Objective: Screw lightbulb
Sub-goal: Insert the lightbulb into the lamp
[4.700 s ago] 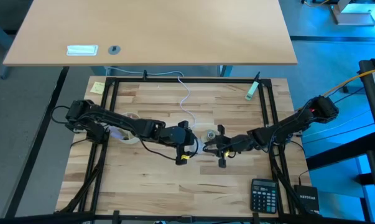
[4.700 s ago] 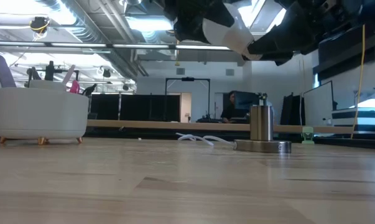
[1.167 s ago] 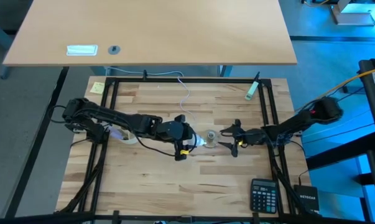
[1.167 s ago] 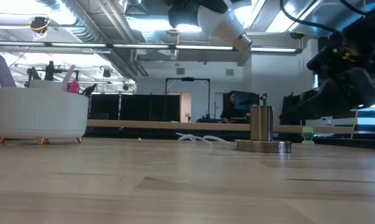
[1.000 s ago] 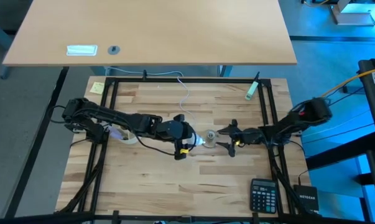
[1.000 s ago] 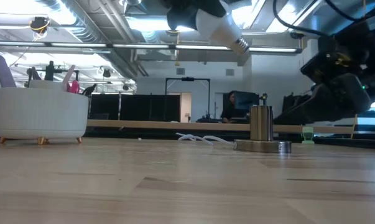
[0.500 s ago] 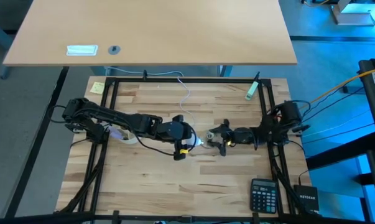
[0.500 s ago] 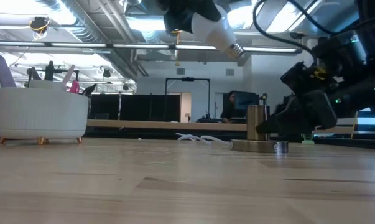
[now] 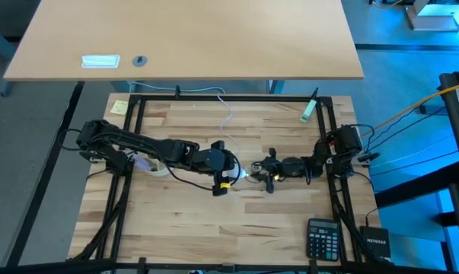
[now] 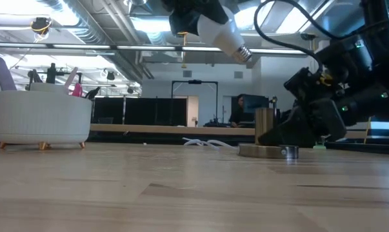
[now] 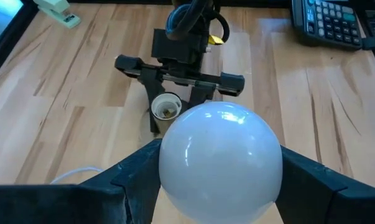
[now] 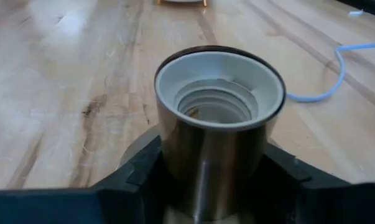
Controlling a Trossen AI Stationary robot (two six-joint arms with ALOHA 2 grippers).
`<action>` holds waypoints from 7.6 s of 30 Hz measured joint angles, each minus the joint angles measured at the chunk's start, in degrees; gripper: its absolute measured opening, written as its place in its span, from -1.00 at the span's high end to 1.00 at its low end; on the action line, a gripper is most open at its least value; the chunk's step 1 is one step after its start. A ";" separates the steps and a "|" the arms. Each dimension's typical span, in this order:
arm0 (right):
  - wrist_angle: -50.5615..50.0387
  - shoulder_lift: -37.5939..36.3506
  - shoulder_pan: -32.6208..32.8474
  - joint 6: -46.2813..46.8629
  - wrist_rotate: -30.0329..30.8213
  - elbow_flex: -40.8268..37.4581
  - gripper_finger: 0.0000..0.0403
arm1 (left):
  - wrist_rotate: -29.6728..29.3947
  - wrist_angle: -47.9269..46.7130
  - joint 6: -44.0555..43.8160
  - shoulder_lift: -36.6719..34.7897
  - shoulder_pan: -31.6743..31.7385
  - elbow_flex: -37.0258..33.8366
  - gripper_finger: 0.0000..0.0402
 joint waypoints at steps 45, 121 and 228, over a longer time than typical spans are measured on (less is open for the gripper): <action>-74.68 -19.84 0.04 -0.22 -13.70 31.84 0.10 | 8.95 -4.15 -1.45 3.78 4.76 1.38 -0.21; -65.10 -54.95 1.86 7.66 -12.23 13.37 -0.03 | 5.23 -4.04 0.29 6.69 2.38 10.21 -0.21; -5.05 -4.37 4.57 0.39 -9.28 4.78 -0.37 | -8.42 20.66 -8.24 2.91 -5.27 -9.79 -0.17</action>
